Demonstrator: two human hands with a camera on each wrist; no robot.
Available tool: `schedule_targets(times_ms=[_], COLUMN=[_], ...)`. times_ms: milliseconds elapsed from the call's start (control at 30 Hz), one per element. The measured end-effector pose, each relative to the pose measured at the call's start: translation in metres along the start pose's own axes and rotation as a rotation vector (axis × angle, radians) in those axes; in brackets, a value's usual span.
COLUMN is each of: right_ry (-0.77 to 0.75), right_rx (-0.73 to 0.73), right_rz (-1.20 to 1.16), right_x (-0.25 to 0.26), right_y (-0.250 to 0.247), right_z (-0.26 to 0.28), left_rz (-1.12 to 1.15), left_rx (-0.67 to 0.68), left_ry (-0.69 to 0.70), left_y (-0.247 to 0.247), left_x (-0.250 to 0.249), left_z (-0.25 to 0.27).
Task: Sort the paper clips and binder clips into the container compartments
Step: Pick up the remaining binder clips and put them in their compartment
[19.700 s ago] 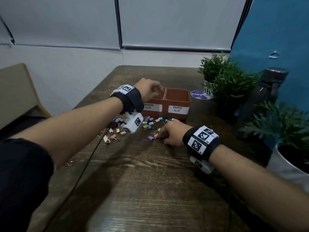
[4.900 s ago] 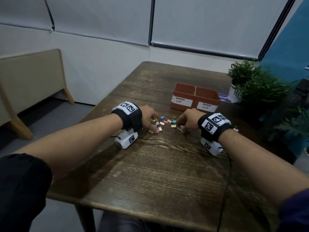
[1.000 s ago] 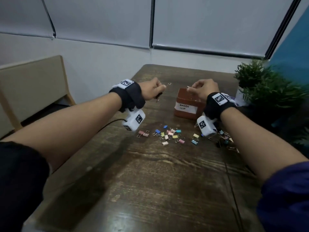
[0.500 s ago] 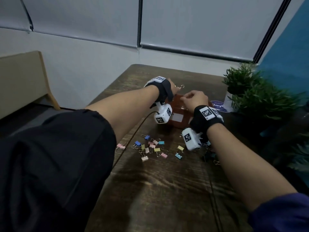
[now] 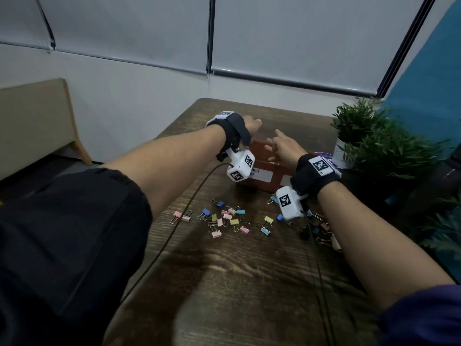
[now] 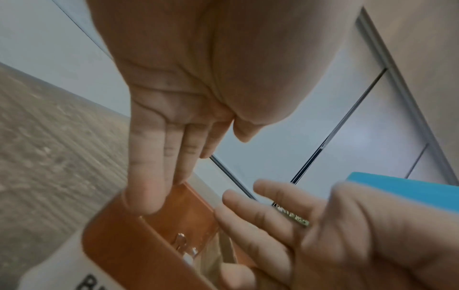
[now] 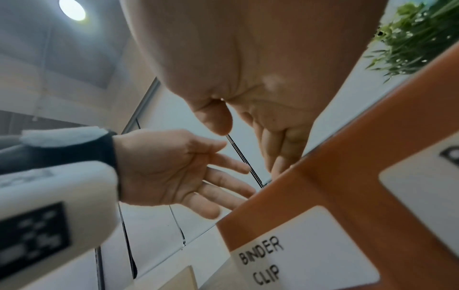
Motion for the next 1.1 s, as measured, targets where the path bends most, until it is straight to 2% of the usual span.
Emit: schedule_targets(times_ms=[67,100,167,200,233,300,367,400,467,567,700,767,833,900,1000,1100], right_ry=[-0.092,-0.157,-0.239,-0.231,-0.206,-0.105,0.016,0.066,0.148,0.216,0.153,0.112,0.089,0.086,0.161,0.268], right_rx=[-0.055,-0.119,-0.249,-0.288,-0.299,-0.247,-0.204,-0.198,-0.146,-0.016,0.121,0.149,0.131,0.033,-0.106,-0.136], right_rz=[0.057,0.102,0.171,0.193,0.229,0.342,0.54,0.618,0.739,0.906,0.967,0.971,0.932,0.858,0.878,0.979], right_x=[0.009,0.012,0.013,0.008,-0.001,-0.025,-0.051,-0.061,-0.075,-0.077,-0.063,-0.059,-0.057,-0.056,-0.066,-0.086], right_y=[-0.008,-0.016,-0.031,-0.037,-0.043,-0.049,-0.057,-0.061,-0.061,-0.043,-0.012,-0.003,-0.005,-0.025,-0.068,-0.097], right_z=[0.021,0.032,0.056,0.068,0.076,0.085,0.095,0.098,0.104,0.115,0.122,0.121,0.121,0.122,0.129,0.139], left_rz=[0.077,0.037,-0.249,-0.423,-0.561,-0.725,-0.736,-0.704,-0.663,-0.603,-0.453,-0.49,-0.605,-0.648,-0.643,-0.674], left_rx=[-0.006,-0.023,-0.085,-0.107,-0.072,0.131,0.329,0.388,0.441,0.399,0.328,0.293,0.218,0.192,0.273,0.368], left_ry=[0.04,0.075,0.184,0.237,0.229,0.077,-0.103,-0.152,-0.161,-0.076,0.052,0.127,0.219,0.297,0.402,0.434], left_y=[-0.012,-0.021,-0.038,-0.043,-0.045,-0.039,-0.027,-0.021,-0.009,0.01,0.04,0.049,0.052,0.058,0.081,0.108], left_x=[0.003,0.005,0.012,0.018,0.032,0.075,0.121,0.136,0.149,0.137,0.092,0.068,0.042,0.021,-0.003,-0.016], left_z=[0.015,0.025,0.052,0.073,0.087,0.117,0.136,0.143,0.148,0.151,0.149,0.145,0.137,0.126,0.112,0.105])
Point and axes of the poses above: each hand's wrist, its own z-axis away from the middle knuckle, its own y-axis out of the palm, x = y × z, the point moved 6 cm from there along -z, towards the middle knuckle, and after that the axes turned 4 degrees about y, right-handed, at the moved point
